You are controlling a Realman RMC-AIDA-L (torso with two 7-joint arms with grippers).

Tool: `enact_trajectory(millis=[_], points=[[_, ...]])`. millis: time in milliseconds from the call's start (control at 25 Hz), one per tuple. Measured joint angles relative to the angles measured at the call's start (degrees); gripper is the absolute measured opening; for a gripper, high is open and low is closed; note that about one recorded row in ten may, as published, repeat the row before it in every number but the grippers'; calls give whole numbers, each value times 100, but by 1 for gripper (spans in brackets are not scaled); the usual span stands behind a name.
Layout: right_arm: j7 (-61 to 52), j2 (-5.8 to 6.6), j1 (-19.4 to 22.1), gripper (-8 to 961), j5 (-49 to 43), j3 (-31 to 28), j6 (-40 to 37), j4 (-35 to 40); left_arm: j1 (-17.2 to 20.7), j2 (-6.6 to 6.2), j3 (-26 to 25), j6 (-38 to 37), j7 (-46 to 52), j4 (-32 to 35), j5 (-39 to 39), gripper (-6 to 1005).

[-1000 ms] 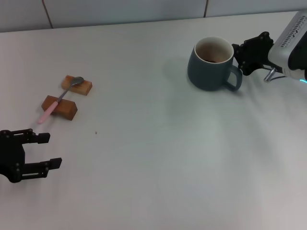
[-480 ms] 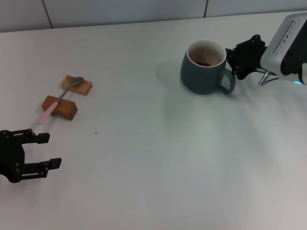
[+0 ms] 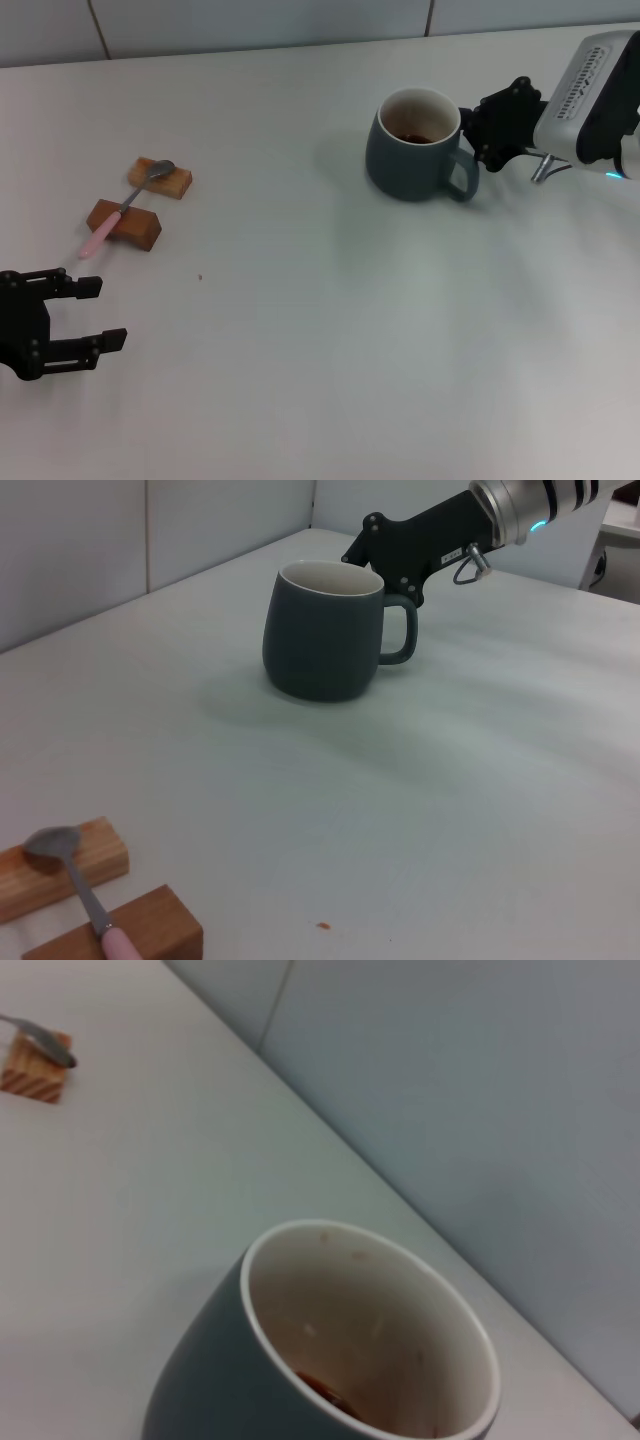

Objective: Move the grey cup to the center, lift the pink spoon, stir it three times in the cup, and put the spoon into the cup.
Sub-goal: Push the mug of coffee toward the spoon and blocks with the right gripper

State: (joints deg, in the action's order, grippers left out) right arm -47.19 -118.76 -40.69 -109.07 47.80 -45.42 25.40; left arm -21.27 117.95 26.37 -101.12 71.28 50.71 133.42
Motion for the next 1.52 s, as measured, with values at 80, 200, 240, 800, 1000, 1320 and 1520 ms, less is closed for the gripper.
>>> enact_trajectory(millis=[80, 200, 240, 800, 1000, 1320, 1520], points=[[0, -3, -4, 0, 4, 29, -1, 0, 0, 0, 0, 4, 0, 0, 0, 739], [0, -4, -13, 0, 15, 57, -2, 0, -2, 0, 0, 6, 0, 0, 0, 739], [0, -6, -31, 0, 17, 65, -2, 0, -2, 0, 0, 6, 0, 0, 0, 739], [0, -24, -147, 0, 3, 144, -136, -62, -12, 0, 0, 38, 0, 0, 0, 739], [-4, -25, -167, 0, 18, 297, -143, -80, -22, 0, 0, 50, 0, 0, 0, 739], [-32, -33, -219, 0, 32, 471, -213, -115, -45, 0, 0, 64, 3, -5, 0, 739], [-49, -47, -271, 0, 39, 585, -249, -115, -53, 0, 0, 78, 12, 8, 0, 739]])
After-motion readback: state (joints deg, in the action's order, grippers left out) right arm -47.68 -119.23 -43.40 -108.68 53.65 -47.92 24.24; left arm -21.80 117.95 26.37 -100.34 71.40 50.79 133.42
